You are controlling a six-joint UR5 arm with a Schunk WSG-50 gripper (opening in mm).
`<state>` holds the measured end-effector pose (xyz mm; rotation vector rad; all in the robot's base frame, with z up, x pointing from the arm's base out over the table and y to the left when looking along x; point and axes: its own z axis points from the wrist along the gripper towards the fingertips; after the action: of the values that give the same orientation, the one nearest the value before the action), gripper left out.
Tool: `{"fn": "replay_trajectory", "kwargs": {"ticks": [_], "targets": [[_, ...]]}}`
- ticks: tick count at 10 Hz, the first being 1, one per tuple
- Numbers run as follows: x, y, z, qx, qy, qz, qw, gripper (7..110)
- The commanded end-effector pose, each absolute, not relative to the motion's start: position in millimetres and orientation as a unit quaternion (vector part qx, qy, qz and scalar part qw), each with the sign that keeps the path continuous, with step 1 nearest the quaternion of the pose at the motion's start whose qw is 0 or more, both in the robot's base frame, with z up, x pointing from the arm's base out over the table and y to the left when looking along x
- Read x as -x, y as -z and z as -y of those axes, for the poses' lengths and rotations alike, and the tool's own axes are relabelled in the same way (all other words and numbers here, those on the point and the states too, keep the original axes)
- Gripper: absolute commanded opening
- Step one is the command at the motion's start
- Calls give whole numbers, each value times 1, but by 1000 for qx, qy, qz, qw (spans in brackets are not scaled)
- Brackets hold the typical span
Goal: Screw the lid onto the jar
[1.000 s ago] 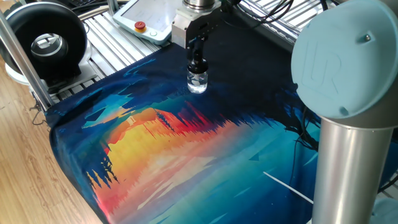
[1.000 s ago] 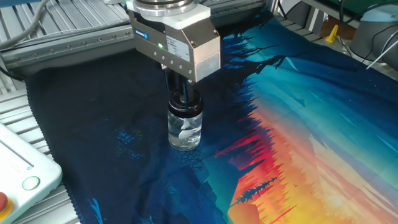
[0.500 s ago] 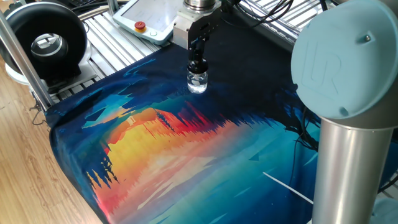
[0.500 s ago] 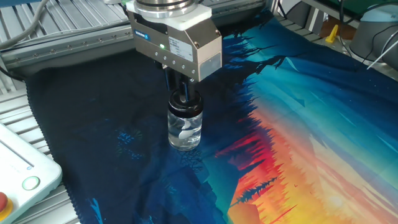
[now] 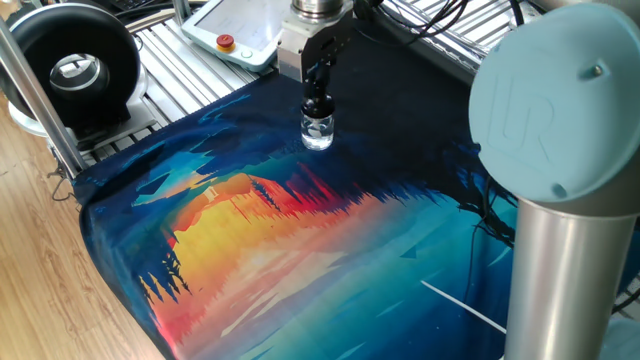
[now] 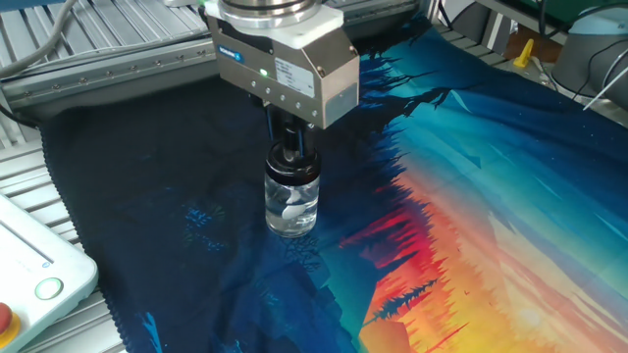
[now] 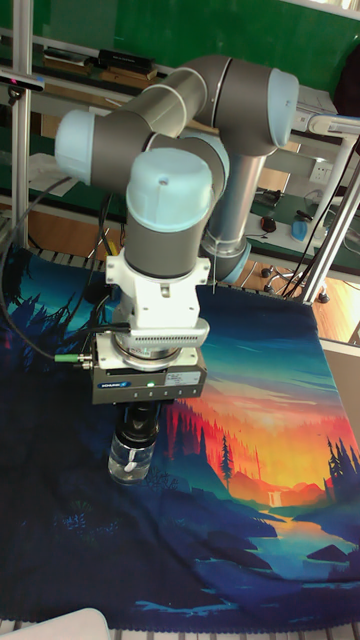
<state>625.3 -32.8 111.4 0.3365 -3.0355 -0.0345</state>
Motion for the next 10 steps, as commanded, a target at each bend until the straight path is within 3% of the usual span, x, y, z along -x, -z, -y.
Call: {"fn": "replay_trajectory", "kwargs": {"ticks": [1,7,10], "targets": [[-630,-116,41,-123,-34,992,25,44],[-628,-115,15,-133,6,991,19,44],[-624,-114,25,-163,-13,986,31,44]]}}
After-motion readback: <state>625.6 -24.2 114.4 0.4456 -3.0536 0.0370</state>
